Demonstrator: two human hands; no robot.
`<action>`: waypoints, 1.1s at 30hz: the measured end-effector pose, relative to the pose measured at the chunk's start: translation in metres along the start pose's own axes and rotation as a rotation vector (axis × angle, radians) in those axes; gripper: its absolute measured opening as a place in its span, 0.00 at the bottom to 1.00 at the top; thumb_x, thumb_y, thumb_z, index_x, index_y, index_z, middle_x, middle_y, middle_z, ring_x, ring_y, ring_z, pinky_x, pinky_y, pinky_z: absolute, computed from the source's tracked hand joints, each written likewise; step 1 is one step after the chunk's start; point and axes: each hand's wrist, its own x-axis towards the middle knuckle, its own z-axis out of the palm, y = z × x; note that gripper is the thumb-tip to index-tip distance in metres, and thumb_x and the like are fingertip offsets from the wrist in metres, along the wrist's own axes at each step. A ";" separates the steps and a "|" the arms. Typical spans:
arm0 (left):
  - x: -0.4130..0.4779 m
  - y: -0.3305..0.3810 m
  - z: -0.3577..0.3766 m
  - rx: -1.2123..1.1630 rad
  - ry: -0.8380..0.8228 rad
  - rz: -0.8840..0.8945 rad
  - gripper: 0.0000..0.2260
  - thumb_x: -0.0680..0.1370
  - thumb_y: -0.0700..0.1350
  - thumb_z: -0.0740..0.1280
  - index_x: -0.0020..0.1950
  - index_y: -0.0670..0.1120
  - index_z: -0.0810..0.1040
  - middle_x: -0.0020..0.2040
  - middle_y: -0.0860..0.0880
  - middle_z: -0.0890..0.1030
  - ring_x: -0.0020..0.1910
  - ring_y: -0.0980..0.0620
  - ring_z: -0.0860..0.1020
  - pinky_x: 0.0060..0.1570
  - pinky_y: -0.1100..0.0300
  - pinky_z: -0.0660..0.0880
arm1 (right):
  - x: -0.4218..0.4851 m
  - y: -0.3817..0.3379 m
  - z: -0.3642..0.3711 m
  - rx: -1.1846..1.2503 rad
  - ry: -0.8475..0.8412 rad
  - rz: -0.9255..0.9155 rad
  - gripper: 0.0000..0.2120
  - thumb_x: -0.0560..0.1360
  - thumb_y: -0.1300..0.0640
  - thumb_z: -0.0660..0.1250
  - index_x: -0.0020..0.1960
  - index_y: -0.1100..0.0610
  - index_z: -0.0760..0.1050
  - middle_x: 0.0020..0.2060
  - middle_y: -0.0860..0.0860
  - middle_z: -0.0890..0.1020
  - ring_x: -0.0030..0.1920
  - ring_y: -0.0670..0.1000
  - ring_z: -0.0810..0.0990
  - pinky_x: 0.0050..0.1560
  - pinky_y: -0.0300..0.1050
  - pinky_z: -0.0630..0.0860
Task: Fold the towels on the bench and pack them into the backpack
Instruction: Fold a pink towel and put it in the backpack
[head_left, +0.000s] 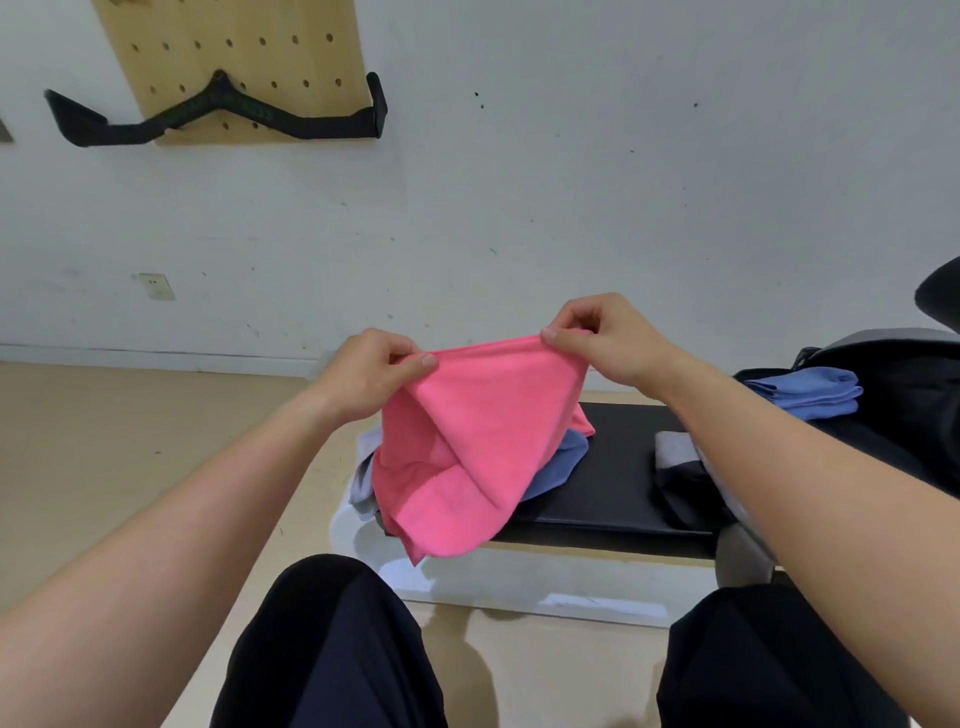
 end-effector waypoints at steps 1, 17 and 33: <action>0.000 -0.002 -0.003 0.019 0.011 -0.008 0.16 0.80 0.49 0.68 0.32 0.51 0.75 0.27 0.56 0.70 0.28 0.59 0.68 0.31 0.62 0.63 | 0.003 0.000 -0.002 -0.033 0.032 0.004 0.08 0.76 0.57 0.71 0.39 0.56 0.80 0.35 0.47 0.81 0.38 0.43 0.76 0.44 0.39 0.72; -0.007 -0.037 -0.035 0.160 0.184 -0.191 0.10 0.81 0.51 0.66 0.42 0.49 0.80 0.39 0.51 0.82 0.42 0.50 0.78 0.37 0.58 0.70 | 0.026 -0.001 -0.041 -0.416 0.543 0.174 0.09 0.78 0.50 0.67 0.45 0.55 0.80 0.43 0.50 0.79 0.44 0.51 0.75 0.45 0.42 0.68; 0.027 0.080 0.043 -0.380 0.083 0.097 0.07 0.79 0.44 0.69 0.41 0.48 0.79 0.31 0.54 0.75 0.27 0.60 0.71 0.31 0.62 0.70 | 0.021 -0.025 0.000 -0.097 0.120 -0.036 0.09 0.73 0.51 0.74 0.35 0.51 0.80 0.28 0.47 0.78 0.32 0.46 0.73 0.36 0.44 0.71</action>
